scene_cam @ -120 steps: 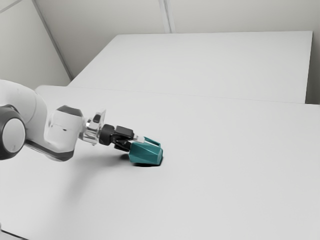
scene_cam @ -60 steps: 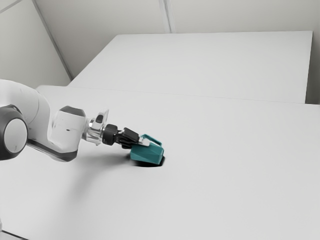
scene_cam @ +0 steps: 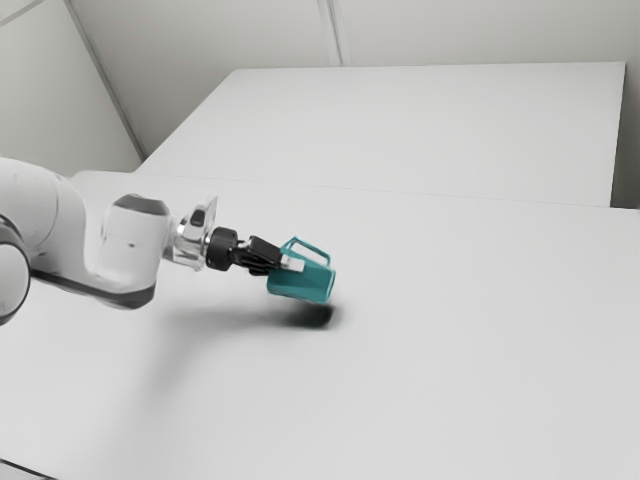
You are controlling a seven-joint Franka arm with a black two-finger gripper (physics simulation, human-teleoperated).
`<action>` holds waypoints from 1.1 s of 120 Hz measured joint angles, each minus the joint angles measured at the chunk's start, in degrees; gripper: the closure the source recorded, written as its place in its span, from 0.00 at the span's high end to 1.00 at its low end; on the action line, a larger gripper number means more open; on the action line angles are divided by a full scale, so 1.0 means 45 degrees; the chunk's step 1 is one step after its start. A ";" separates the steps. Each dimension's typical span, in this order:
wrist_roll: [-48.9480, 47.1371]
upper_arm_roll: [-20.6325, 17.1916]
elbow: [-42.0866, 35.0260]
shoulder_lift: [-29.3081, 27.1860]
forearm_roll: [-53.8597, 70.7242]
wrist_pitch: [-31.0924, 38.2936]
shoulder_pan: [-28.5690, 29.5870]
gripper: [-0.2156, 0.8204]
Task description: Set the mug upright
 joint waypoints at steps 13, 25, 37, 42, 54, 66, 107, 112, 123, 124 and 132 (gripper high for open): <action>-0.0262 -0.0135 -0.0012 -0.0840 0.0493 0.0465 -0.0075 0.05; -0.0740 -0.0285 -0.0037 -0.1635 0.1675 0.1103 -0.0063 0.05; -0.1486 -0.0574 -0.0044 -0.2429 0.3566 0.1823 0.0015 0.04; -0.1866 -0.0694 -0.0042 -0.2690 0.4533 0.2099 0.0038 0.04; -0.2831 -0.1149 0.0040 -0.2981 0.6766 0.2772 0.0262 0.04; -0.3838 -0.1633 0.0474 -0.2947 0.8952 0.3373 0.0388 0.04; -0.6635 -0.2542 0.0622 -0.2361 1.2932 0.4874 -0.0248 0.05; -0.6897 -0.2565 0.0625 -0.2327 1.3232 0.4991 -0.0391 0.05; -0.7446 -0.2570 0.0635 -0.2326 1.3877 0.5173 -0.0677 0.05; -0.7493 -0.2572 0.0637 -0.2324 1.3933 0.5186 -0.0695 0.05; -0.7860 -0.2569 0.0681 -0.2311 1.4354 0.5273 -0.0818 0.05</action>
